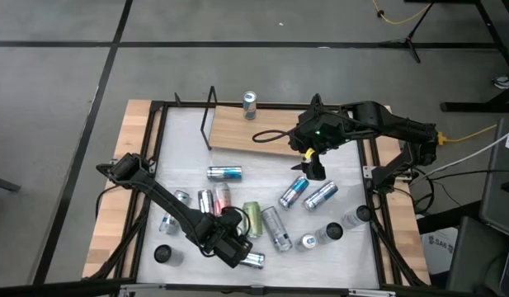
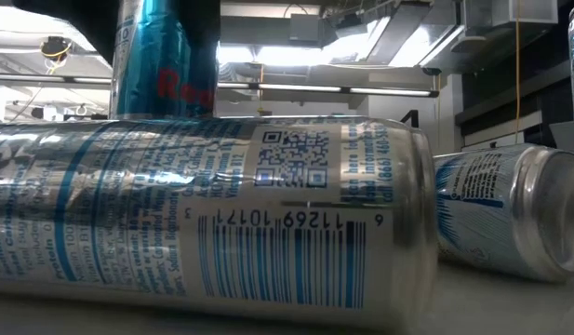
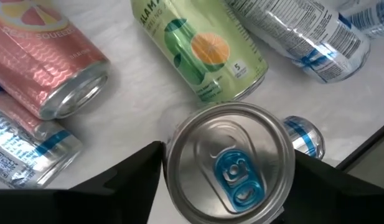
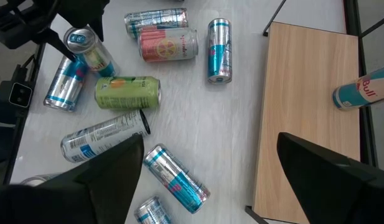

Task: Place canned beverage on shelf
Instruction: Put the blue soda can on the shelf

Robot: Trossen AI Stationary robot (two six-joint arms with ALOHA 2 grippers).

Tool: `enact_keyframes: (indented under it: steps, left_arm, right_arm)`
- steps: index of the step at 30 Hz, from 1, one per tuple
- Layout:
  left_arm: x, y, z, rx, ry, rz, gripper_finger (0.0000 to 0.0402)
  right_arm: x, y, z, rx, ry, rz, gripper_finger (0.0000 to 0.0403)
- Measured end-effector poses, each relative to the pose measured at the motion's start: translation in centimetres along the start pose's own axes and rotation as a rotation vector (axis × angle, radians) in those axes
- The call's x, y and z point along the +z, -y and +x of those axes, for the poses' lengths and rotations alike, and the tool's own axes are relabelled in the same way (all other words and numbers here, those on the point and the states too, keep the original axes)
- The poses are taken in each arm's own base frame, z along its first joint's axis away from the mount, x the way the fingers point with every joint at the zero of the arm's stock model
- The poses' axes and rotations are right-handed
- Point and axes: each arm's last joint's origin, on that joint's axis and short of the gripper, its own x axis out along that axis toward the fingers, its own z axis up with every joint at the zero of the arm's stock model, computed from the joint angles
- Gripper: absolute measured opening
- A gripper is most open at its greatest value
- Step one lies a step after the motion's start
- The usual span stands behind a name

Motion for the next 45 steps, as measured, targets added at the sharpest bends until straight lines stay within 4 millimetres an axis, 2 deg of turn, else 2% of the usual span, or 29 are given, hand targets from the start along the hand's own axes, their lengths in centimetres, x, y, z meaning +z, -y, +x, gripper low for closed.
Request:
enact_keyframes:
  steps: [5, 10, 17, 26, 32, 45]
  left_arm:
    - [0.0, 0.0, 0.0, 0.001, 0.009, 0.042, 0.0227]
    - [0.4, 0.0, 0.1, 0.004, 0.029, 0.1, 0.0225]
    - [1.9, 0.0, 0.1, 0.009, 0.0, 0.224, 0.0225]
    - [6.1, 0.2, -2.7, 0.031, 0.027, 0.399, 0.0225]
    - [9.3, -0.2, -5.3, -0.003, 0.076, 0.482, 0.0228]
    - [17.0, -4.0, -9.3, -0.026, 0.148, 0.619, 0.0228]
  right_arm:
    - [0.0, 0.0, 0.0, 0.0, 0.0, 0.0, 0.0358]
    - [0.0, 0.0, 0.0, 0.0, 0.0, 0.0, 0.0358]
    - [0.0, 0.0, 0.0, 0.0, 0.0, 0.0, 0.0358]
    - [0.0, 0.0, 0.0, 0.0, 0.0, 0.0, 0.0358]
    - [0.0, 0.0, 0.0, 0.0, -0.003, 0.0, 0.0358]
    - [-0.3, -0.1, -0.9, -0.002, 0.016, -0.011, 0.0358]
